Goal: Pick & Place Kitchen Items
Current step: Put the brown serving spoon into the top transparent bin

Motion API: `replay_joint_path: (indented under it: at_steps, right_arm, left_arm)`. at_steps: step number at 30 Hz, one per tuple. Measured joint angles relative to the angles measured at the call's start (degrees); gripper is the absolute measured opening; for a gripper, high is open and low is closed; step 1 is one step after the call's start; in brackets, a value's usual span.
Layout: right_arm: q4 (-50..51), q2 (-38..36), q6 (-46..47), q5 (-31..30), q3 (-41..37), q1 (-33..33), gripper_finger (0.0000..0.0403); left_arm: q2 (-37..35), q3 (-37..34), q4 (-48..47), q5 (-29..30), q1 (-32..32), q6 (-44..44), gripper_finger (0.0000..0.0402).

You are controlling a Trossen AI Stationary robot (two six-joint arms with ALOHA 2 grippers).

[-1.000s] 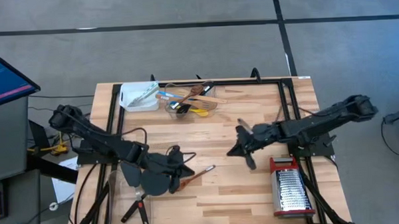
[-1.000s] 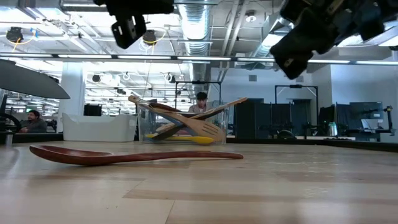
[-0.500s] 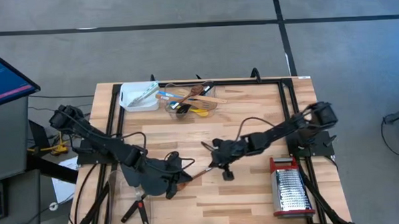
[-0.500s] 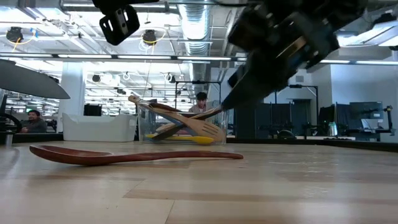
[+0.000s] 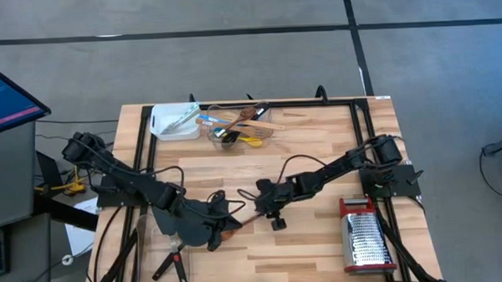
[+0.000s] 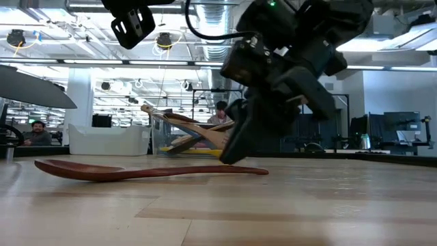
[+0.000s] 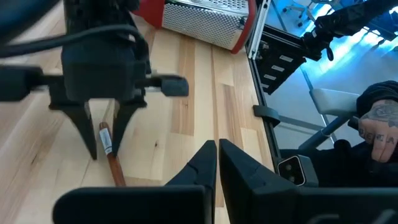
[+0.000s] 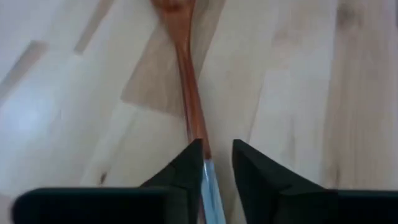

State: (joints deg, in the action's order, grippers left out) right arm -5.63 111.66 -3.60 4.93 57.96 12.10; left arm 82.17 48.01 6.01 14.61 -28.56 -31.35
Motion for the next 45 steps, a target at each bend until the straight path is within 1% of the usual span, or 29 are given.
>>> replay_joint_path:
  at_steps: [3,6,12,21,26,32,36,45]
  right_arm:
    - [-0.1,0.37,0.02,-0.02,0.24,0.14,0.011]
    - [0.28,0.37,0.14,0.0,0.24,0.22,0.0132]
    - [0.44,0.35,0.16,0.43,0.24,0.7,0.0153]
    - [1.24,0.48,0.15,0.09,2.73,0.63,0.014]
    - [4.58,0.48,0.38,0.32,4.96,0.93,0.013]
    - [6.69,0.48,4.93,1.11,5.19,1.38,0.0129]
    - [8.36,2.04,5.16,1.18,5.11,1.51,0.0129]
    - [8.01,5.11,5.11,1.06,5.58,1.47,0.0125]
  left_arm:
    - [0.0,0.0,-0.03,0.0,0.0,0.02,0.0003]
    - [0.0,0.0,-0.01,-0.02,0.0,0.02,0.0003]
    - [-0.02,0.0,-0.01,-0.02,0.0,0.02,0.0003]
    - [-0.02,0.0,0.01,-0.02,0.0,0.02,0.0003]
    - [-0.02,0.0,0.01,-0.03,0.0,0.02,0.0003]
    - [-0.02,0.0,0.01,-0.07,0.0,0.02,0.0003]
    - [-0.02,0.0,0.01,-0.04,0.0,0.02,0.0003]
    - [-0.04,0.0,0.03,-0.04,0.02,0.0,0.0003]
